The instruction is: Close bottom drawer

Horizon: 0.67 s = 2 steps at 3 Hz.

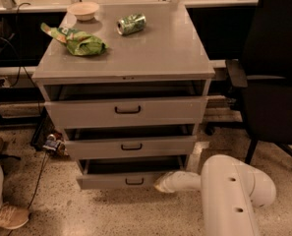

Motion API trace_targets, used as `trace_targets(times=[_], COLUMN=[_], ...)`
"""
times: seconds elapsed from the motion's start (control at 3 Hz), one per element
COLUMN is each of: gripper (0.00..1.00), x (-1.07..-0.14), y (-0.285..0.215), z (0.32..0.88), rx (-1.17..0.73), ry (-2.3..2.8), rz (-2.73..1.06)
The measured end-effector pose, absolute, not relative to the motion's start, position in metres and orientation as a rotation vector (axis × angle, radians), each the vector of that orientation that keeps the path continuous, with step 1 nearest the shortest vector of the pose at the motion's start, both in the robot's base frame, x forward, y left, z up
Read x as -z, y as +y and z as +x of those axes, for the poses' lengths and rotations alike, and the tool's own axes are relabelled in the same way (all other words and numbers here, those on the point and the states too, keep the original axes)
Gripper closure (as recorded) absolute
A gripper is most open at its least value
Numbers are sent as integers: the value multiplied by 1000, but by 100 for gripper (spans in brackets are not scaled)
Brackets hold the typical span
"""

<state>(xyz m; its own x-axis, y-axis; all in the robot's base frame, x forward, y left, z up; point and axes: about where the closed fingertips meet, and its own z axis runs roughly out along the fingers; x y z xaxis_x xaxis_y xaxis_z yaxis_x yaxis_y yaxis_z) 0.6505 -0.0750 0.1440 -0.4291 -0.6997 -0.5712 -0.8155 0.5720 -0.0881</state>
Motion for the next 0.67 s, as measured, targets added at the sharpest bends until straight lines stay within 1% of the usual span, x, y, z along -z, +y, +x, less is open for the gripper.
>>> trace_targets(times=[0.33, 0.67], gripper=[100, 100], x=[-144, -154], y=[-75, -89], z=[651, 681], rx=[-268, -203], ry=[2242, 2207], rz=[-1206, -1203])
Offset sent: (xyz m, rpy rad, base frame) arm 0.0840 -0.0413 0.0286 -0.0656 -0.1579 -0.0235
